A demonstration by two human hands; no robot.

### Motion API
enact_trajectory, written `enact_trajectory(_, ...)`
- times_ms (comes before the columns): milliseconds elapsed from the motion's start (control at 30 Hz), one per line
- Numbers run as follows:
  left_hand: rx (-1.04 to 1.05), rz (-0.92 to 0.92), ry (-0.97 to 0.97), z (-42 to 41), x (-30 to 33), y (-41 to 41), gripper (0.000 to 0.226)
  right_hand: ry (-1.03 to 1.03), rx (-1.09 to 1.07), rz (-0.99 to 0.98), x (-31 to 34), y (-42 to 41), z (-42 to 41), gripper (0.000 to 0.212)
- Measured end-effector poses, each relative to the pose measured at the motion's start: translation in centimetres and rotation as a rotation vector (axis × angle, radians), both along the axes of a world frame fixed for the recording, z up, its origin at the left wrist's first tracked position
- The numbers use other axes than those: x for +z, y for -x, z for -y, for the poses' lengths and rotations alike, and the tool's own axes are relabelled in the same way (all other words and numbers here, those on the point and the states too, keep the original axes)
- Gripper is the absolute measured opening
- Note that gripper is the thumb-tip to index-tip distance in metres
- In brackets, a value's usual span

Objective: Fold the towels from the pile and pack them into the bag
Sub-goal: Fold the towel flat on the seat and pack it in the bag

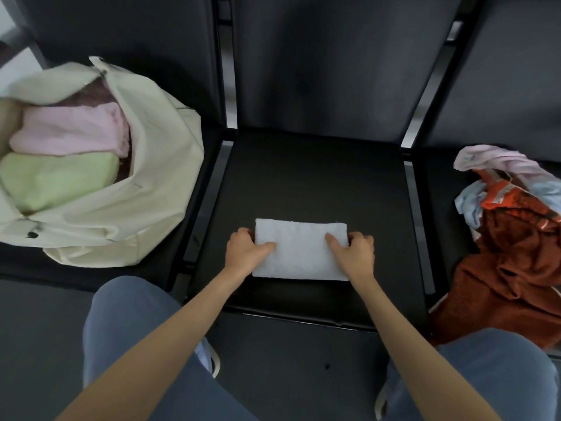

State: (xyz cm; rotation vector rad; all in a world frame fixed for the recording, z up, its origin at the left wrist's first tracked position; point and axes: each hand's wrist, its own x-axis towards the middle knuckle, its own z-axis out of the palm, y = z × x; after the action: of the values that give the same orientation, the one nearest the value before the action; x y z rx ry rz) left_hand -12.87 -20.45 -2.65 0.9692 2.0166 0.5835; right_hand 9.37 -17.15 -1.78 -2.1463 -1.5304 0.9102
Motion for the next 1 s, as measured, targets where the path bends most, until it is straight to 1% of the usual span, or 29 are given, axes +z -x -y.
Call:
enact_trajectory(67,-0.083,-0.094,0.085,0.4,0.1,-0.3,0.055,0.019,0.002,-0.004,0.2,0.7,0.3,0.049)
enact_trajectory(133,-0.105,-0.096,0.104,0.7,0.3,-0.5,0.05,0.024,-0.004,-0.032,0.5,1.5,0.6,0.048)
enact_trajectory(200,-0.059,0.015,0.07,1.0,1.0,-0.6,0.044,0.019,-0.017,-0.113,1.2,2.2,1.0,0.04)
enact_trajectory(267,0.002,0.178,0.019,1.4,2.3,-0.3,0.033,0.021,-0.022,-0.217,2.1,2.8,1.3,0.035)
enact_trajectory(300,0.031,0.237,-0.015,1.6,3.1,0.0,0.031,0.017,-0.022,-0.264,2.6,3.2,1.4,0.037)
enact_trajectory(367,0.094,0.283,-0.094,2.0,5.2,1.1,0.029,-0.004,-0.01,-0.348,3.6,4.6,1.6,0.044)
enact_trajectory(433,0.136,0.255,-0.182,2.5,7.3,2.9,0.027,-0.022,0.026,-0.413,4.7,6.5,1.7,0.055)
enact_trajectory(467,0.131,0.21,-0.226,2.8,8.3,4.0,0.027,-0.02,0.06,-0.441,5.1,7.5,1.6,0.059)
enact_trajectory(533,0.075,0.111,-0.333,3.6,10.5,6.4,0.031,0.011,0.158,-0.488,6.2,9.7,1.4,0.063)
enact_trajectory(633,0.001,0.02,-0.45,4.6,13.9,10.0,0.037,0.139,0.398,-0.47,8.0,12.6,0.6,0.058)
enact_trajectory(733,0.05,0.014,-0.496,5.0,17.0,13.5,0.04,0.269,0.737,-0.492,10.2,15.5,-0.3,0.052)
enact_trajectory(800,0.11,0.02,-0.535,5.2,18.4,15.9,0.042,0.29,0.845,-0.547,11.7,17.7,-0.8,0.05)
enact_trajectory(867,0.195,0.055,-0.558,5.5,19.3,18.6,0.042,0.242,0.835,-0.619,12.8,19.9,-1.4,0.042)
enact_trajectory(900,0.246,0.069,-0.566,5.6,19.5,20.1,0.042,0.222,0.797,-0.693,13.2,21.0,-1.7,0.038)
enact_trajectory(1000,0.362,0.078,-0.613,5.9,20.1,24.3,0.042,0.155,0.584,-0.946,13.6,24.5,-2.2,0.034)
